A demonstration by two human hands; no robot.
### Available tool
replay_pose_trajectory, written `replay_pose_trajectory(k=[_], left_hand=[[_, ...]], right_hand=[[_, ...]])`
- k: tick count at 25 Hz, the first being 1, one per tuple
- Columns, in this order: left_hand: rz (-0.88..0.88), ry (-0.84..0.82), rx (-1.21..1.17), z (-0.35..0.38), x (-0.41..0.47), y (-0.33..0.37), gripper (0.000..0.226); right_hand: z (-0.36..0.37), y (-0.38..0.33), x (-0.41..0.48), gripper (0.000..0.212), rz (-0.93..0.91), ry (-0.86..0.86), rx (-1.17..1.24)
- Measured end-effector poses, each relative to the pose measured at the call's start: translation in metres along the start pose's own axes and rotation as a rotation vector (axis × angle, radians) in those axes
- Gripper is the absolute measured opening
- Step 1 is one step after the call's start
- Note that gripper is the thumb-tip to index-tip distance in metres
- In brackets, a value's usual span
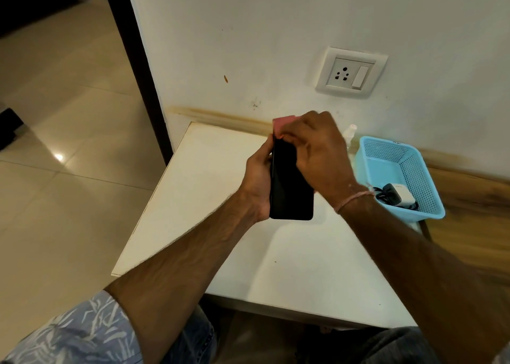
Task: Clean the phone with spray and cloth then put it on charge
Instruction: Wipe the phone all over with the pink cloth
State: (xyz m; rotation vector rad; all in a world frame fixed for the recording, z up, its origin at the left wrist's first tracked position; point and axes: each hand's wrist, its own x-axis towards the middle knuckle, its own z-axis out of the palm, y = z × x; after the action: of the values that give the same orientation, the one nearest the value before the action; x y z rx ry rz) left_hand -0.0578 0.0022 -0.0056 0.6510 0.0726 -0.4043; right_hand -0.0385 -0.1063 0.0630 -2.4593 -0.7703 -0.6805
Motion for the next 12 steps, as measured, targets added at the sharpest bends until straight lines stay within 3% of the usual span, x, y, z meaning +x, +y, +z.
replay_pose_trajectory(k=[2, 6, 9, 12], left_hand=[[0.000, 0.010, 0.035, -0.0002, 0.0013, -0.0023, 0.056], [0.005, 0.007, -0.007, 0.0001, -0.0003, -0.0027, 0.051], [0.002, 0.008, 0.021, 0.0010, 0.0006, -0.0043, 0.054], [-0.017, 0.027, -0.004, 0.0030, 0.0005, -0.0036, 0.050]], right_hand=[[-0.0036, 0.0038, 0.0073, 0.016, 0.130, 0.076, 0.001], [0.0013, 0.0009, 0.0024, 0.016, -0.019, -0.011, -0.024], [-0.0008, 0.0021, 0.0077, 0.015, 0.112, 0.077, -0.014], [0.0034, -0.0005, 0.0033, 0.014, -0.018, 0.011, -0.073]])
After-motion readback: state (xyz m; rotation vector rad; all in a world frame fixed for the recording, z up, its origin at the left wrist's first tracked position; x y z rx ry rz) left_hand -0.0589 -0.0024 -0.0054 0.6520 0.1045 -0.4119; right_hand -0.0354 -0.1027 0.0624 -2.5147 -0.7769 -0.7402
